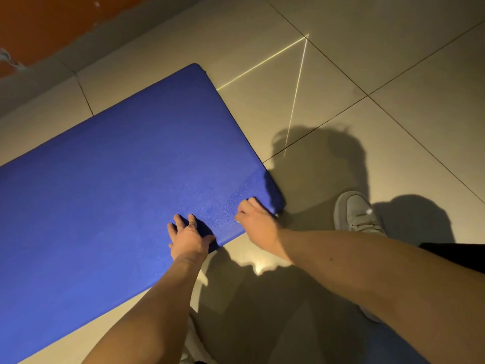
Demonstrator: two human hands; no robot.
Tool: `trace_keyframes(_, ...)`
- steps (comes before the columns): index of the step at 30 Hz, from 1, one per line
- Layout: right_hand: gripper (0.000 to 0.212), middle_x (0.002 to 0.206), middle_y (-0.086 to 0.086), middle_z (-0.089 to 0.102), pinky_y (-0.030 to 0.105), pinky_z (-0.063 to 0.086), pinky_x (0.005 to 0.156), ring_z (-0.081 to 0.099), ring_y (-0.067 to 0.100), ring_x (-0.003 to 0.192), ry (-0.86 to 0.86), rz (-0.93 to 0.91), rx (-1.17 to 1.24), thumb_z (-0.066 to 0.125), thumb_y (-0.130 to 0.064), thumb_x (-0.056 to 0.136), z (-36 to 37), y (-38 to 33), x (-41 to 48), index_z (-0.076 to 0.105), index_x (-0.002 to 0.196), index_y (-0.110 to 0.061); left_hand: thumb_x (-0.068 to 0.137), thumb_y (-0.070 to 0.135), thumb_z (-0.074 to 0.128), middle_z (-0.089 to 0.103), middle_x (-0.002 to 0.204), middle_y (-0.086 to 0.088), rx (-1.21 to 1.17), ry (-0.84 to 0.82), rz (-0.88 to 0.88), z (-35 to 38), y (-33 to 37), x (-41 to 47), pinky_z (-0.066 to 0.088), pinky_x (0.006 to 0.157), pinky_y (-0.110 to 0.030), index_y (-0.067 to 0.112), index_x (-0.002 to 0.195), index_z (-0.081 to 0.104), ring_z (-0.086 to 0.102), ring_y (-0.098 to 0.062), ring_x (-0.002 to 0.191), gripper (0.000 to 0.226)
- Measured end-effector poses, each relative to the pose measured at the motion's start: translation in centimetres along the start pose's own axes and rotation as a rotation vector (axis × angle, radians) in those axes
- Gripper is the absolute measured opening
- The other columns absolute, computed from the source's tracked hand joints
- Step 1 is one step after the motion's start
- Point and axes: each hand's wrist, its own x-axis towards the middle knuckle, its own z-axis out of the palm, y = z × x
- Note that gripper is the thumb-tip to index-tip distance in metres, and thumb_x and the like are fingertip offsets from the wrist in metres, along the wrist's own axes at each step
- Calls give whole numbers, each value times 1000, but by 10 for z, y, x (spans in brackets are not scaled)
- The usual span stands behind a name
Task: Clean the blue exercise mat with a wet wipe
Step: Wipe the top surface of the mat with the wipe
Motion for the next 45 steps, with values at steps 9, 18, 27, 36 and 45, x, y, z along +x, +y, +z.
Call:
trace_keyframes(9, 43, 99, 9, 58, 32, 44, 78, 51, 33, 91, 10, 47, 186, 54, 21, 66, -7, 62, -18, 72, 95, -6, 88, 43, 71, 0, 164, -1, 16, -1, -7, 0, 1, 3, 36, 111, -58, 23, 158, 19, -5, -32, 152, 89)
trace_keyframes(18, 33, 95, 7, 54, 33, 39, 74, 49, 29, 87, 24, 251, 200, 58, 14, 64, 0, 21, -16, 62, 77, -16, 91, 39, 68, -8, 166, 1, -15, -11, -13, -1, 2, -2, 32, 113, -60, 24, 159, 16, -10, -30, 152, 86)
trace_keyframes(27, 39, 94, 7, 60, 38, 47, 82, 51, 31, 90, -91, -93, 171, 56, 16, 65, 4, 5, -2, 73, 91, -9, 91, 40, 68, -8, 165, 2, -3, -11, -30, -1, 5, -1, 34, 113, -57, 25, 158, 17, -10, -28, 152, 86)
trace_keyframes(36, 20, 108, 7, 56, 31, 37, 92, 49, 28, 111, 26, 363, 74, 56, 3, 83, -32, 56, 13, 66, 89, -13, 91, 38, 68, -5, 164, 0, 1, 0, -15, -1, 4, -4, 33, 112, -59, 23, 157, 18, -6, -31, 151, 84)
trace_keyframes(45, 26, 103, 8, 59, 29, 35, 92, 50, 29, 101, -146, -141, 29, 58, 6, 83, 15, -29, 24, 72, 97, -12, 90, 36, 68, -8, 165, 2, -26, -1, -34, -3, 6, -6, 30, 114, -57, 25, 158, 18, -9, -28, 152, 86)
